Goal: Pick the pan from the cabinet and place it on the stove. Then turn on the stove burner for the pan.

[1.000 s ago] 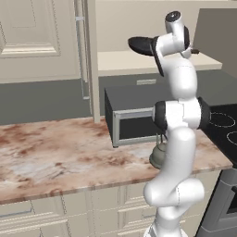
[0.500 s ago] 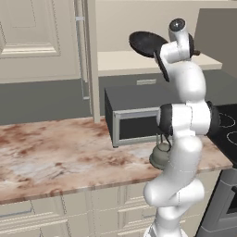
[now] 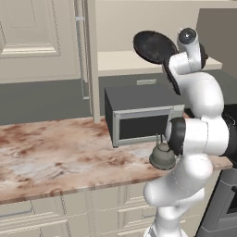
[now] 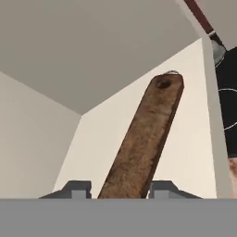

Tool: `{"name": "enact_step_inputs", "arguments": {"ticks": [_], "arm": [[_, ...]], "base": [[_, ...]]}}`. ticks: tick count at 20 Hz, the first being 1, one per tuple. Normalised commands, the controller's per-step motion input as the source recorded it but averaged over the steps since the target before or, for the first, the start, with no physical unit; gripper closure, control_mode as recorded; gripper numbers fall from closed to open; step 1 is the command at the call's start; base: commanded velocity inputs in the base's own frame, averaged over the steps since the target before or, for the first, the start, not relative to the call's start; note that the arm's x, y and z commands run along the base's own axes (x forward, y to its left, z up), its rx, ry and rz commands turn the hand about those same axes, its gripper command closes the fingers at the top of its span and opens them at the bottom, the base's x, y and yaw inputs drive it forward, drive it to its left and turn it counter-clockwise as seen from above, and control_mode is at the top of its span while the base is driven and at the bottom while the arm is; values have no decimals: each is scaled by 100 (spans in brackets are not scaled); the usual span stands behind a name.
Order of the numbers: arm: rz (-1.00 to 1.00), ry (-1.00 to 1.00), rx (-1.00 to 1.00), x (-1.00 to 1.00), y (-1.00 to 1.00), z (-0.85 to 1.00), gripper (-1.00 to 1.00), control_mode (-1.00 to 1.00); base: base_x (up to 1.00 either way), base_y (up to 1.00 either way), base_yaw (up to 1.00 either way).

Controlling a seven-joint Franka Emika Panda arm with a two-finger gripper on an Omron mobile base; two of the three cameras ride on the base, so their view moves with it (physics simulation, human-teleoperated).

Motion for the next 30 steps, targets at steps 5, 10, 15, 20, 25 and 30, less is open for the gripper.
{"name": "enact_step_inputs", "arguments": {"ticks": [5,10,15,20,25,30], "arm": [[-1,0,0,-54,2,0,100,-100],[-2,0,0,-66,0,0,100,-100],[-5,0,0,-61,0,0,100,-100],[-13,0,0,-53,0,-2,100,-100],[-15,0,0,-47,0,-5,100,-100],[-13,0,0,-48,0,-12,100,-100]], "base": [[0,0,0],[0,0,0],[0,0,0],[0,0,0],[0,0,0],[0,0,0]]}}
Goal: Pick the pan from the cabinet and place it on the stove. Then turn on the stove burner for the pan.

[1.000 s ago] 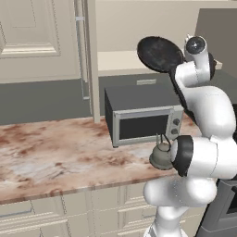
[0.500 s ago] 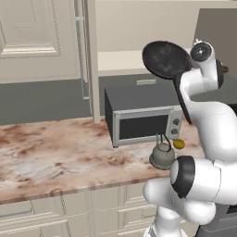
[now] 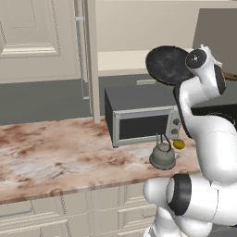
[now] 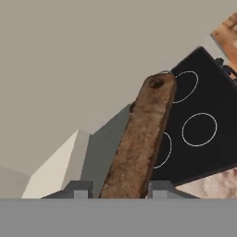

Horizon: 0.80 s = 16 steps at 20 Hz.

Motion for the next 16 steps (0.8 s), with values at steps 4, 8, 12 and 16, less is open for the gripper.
{"name": "enact_step_inputs", "arguments": {"ticks": [4,8,12,16], "arm": [[-13,0,0,-57,-1,-19,100,-100],[-14,0,0,-69,-7,-24,100,-100],[-15,0,2,-68,-9,-22,100,-100],[-14,0,3,-60,-16,-18,100,-100]], "base": [[0,0,0],[0,0,0],[0,0,0],[0,0,0]]}}
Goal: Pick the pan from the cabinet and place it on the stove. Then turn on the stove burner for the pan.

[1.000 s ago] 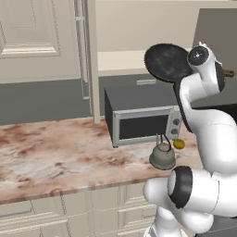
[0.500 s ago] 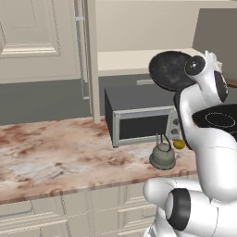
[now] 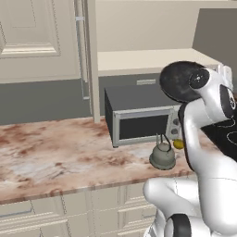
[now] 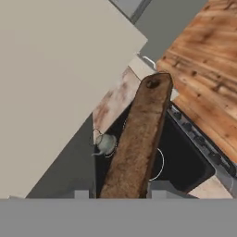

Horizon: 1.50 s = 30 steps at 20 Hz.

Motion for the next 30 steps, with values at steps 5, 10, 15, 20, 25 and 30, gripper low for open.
{"name": "enact_step_inputs", "arguments": {"ticks": [5,10,15,20,25,30], "arm": [[-10,0,4,-58,-33,-24,100,-100],[-8,0,6,-62,-40,-34,100,-100],[-8,0,6,-57,-35,-42,100,-100],[-7,0,1,-46,-30,-47,100,-100],[-5,0,0,-43,-25,-53,100,-100],[-6,0,0,-36,-26,-47,100,-100]], "base": [[0,0,0],[0,0,0],[0,0,0],[0,0,0],[0,0,0],[0,0,0]]}}
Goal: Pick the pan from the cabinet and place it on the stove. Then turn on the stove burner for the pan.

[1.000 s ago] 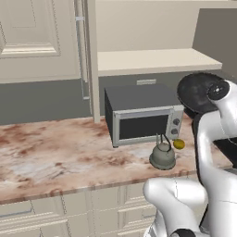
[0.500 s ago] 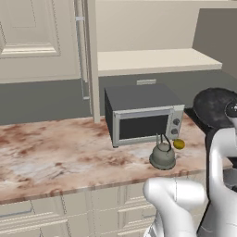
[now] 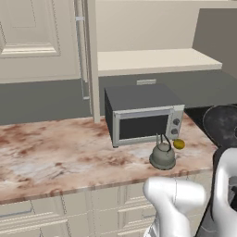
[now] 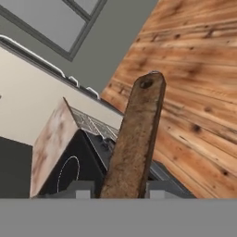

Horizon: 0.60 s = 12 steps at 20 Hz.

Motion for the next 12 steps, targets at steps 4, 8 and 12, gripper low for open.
{"name": "enact_step_inputs", "arguments": {"ticks": [4,8,12], "arm": [[-6,0,1,-29,-38,-38,100,-100],[-5,0,2,-18,-46,-40,100,-100],[-5,3,4,-8,-50,-33,100,-100]], "base": [[0,0,0],[0,0,0],[0,0,0]]}}
